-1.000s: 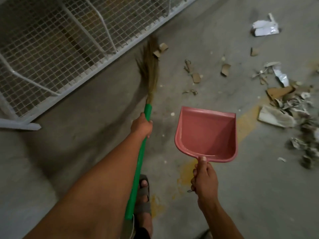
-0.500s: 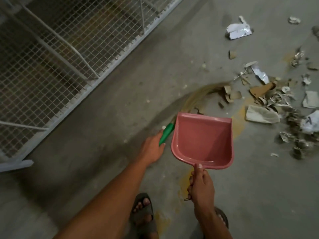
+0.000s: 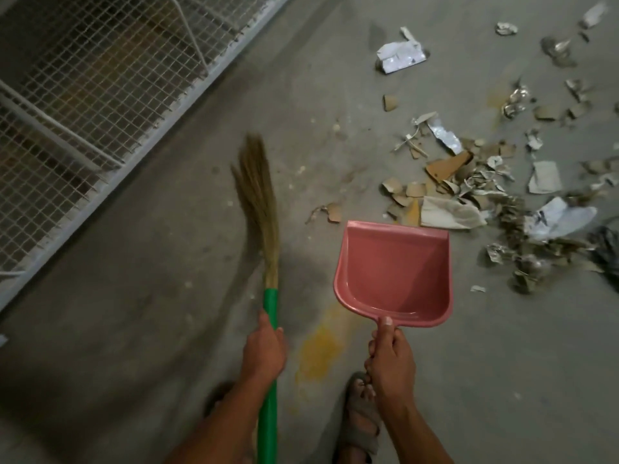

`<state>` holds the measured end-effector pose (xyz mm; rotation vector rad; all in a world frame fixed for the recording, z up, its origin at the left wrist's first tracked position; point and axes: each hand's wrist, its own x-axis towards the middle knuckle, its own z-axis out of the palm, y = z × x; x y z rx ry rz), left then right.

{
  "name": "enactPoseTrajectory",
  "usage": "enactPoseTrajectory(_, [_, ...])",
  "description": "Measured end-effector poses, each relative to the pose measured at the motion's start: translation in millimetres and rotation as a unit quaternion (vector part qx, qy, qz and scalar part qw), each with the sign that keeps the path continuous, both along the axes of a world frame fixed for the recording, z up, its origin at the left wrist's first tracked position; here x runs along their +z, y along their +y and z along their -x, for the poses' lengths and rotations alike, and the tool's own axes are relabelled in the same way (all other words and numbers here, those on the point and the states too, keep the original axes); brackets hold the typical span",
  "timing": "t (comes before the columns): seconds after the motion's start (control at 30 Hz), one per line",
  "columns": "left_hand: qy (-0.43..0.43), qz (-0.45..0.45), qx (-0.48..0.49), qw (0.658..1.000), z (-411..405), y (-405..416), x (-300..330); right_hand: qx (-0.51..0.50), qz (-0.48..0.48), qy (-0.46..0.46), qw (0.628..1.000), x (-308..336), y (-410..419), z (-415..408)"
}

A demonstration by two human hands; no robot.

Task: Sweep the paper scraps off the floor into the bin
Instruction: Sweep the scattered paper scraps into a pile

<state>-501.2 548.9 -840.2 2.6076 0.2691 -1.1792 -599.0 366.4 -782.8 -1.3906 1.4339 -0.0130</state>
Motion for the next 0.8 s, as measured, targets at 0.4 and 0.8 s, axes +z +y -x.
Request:
enactPoseTrajectory(0.4, [0.063,0.094,-0.143,0.983,73,-277,14,-0.122,0.046,0.02,0.991,-4,-174,103])
enactPoseTrajectory(0.8, [-0.059,0.154,-0.274,0.948,85,-297,33,-0.199,0.045,0.033,0.978,10,-208,140])
